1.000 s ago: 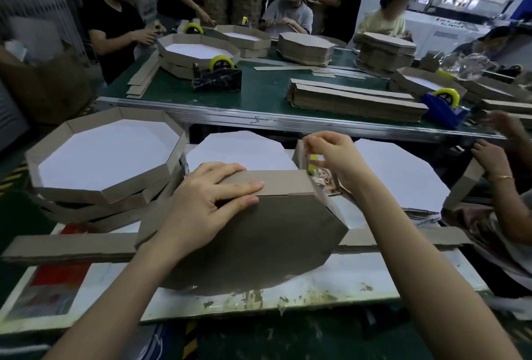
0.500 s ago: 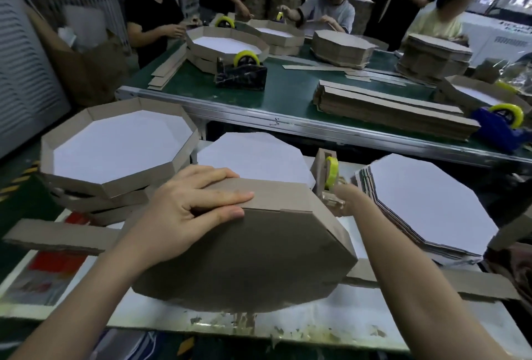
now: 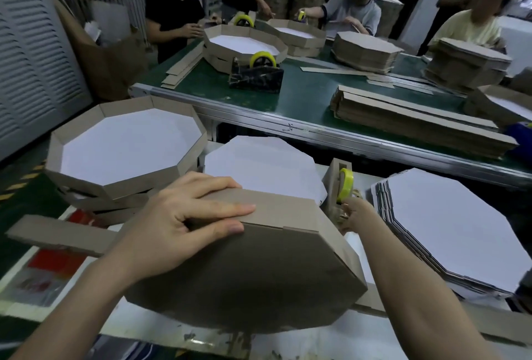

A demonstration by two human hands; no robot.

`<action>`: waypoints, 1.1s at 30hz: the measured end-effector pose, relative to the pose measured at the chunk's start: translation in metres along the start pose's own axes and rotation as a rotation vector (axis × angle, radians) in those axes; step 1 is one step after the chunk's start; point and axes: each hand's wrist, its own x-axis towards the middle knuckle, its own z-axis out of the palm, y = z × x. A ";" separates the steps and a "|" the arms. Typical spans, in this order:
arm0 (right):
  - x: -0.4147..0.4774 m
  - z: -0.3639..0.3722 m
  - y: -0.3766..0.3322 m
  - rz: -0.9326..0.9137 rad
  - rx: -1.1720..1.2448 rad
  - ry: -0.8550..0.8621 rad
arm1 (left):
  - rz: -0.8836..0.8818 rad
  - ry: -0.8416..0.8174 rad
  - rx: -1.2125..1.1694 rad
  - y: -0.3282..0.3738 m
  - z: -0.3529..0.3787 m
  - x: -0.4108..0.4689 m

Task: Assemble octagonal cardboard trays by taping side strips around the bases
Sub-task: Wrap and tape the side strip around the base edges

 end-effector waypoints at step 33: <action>-0.088 -0.021 0.049 -0.295 -0.672 -0.021 | -0.021 0.009 0.018 0.009 0.002 -0.003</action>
